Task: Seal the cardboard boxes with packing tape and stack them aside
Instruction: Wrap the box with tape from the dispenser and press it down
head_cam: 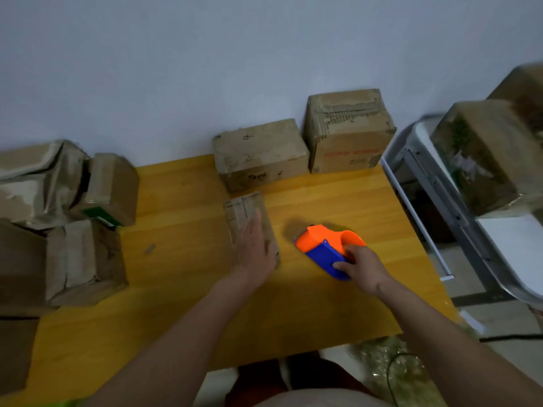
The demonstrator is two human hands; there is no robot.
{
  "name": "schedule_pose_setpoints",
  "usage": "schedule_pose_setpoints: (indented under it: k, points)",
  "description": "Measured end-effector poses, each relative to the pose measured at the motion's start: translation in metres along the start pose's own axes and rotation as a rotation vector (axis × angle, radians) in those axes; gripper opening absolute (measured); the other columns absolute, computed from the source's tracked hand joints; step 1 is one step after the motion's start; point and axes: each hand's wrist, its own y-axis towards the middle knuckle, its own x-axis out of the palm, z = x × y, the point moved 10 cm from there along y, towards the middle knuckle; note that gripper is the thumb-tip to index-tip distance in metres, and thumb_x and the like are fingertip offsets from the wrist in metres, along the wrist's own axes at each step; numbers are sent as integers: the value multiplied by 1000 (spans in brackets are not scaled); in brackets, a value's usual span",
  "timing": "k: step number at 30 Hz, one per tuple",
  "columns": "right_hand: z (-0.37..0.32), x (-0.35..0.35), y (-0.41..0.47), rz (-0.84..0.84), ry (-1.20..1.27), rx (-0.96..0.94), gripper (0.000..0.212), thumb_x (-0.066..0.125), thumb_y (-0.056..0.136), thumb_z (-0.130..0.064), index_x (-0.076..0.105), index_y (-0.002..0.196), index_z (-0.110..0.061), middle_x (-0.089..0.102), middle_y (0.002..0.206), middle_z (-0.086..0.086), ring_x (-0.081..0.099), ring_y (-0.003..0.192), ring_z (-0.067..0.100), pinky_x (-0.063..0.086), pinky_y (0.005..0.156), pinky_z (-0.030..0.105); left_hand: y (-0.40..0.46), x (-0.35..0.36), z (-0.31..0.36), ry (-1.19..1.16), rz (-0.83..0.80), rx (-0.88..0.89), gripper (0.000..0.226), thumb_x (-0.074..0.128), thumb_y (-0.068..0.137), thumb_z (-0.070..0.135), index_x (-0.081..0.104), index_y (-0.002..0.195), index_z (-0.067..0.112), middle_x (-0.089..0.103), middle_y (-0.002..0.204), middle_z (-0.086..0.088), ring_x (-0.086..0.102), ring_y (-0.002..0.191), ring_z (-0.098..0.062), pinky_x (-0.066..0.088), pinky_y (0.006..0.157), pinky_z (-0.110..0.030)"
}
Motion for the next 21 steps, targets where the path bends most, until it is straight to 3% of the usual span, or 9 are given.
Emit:
schedule_pose_setpoints:
  k: [4, 7, 9, 11, 14, 18, 21]
  points:
    - [-26, -4, -12, -221, 267, -193, 13, 65, 85, 3, 56, 88, 12, 58, 83, 29, 55, 74, 38, 47, 72, 39, 20, -5, 12, -300, -78, -113, 57, 44, 96, -3, 31, 150, 9, 34, 154, -9, 29, 143, -25, 26, 115, -34]
    - [-43, -5, -25, -346, 359, -272, 2, 63, 85, 6, 61, 86, 6, 64, 82, 14, 61, 78, 21, 48, 73, 33, 20, -2, 22, -526, -266, -172, 43, 44, 95, -6, 54, 134, 10, 55, 138, -8, 44, 134, -20, 32, 114, -37]
    - [-51, -5, -32, -415, 397, -285, 8, 63, 85, 5, 63, 92, 7, 67, 89, 20, 65, 84, 22, 52, 76, 32, 11, 0, 28, -583, -384, -188, 27, 53, 94, 2, 69, 108, 18, 66, 122, -5, 56, 122, -16, 36, 109, -34]
    - [-55, -4, -35, -459, 400, -290, 22, 65, 84, 1, 61, 101, 14, 66, 98, 30, 66, 90, 28, 53, 81, 38, 3, -2, 31, -641, -430, -185, 22, 56, 93, 4, 72, 95, 19, 72, 109, -5, 64, 108, -16, 42, 105, -33]
    - [-57, -2, -36, -501, 379, -251, 32, 70, 81, -7, 60, 103, 15, 65, 101, 31, 66, 94, 34, 54, 84, 41, -6, -2, 26, -734, -469, -196, 23, 51, 95, 0, 71, 101, 8, 72, 107, -9, 67, 100, -16, 51, 96, -30]
    - [-56, 2, -41, -545, 335, -165, 20, 73, 81, -8, 68, 99, 0, 72, 98, 15, 69, 93, 27, 55, 85, 40, -19, -4, 18, -854, -536, -252, 23, 52, 96, 2, 69, 111, 2, 70, 109, -17, 66, 95, -17, 56, 79, -22]
    - [-60, 5, -43, -545, 277, -139, 58, 81, 66, -40, 65, 103, 2, 70, 102, 17, 67, 92, 29, 51, 84, 41, -27, 0, 12, -935, -511, -315, 22, 57, 93, 0, 67, 112, -2, 71, 98, -13, 70, 81, -14, 58, 69, -23]
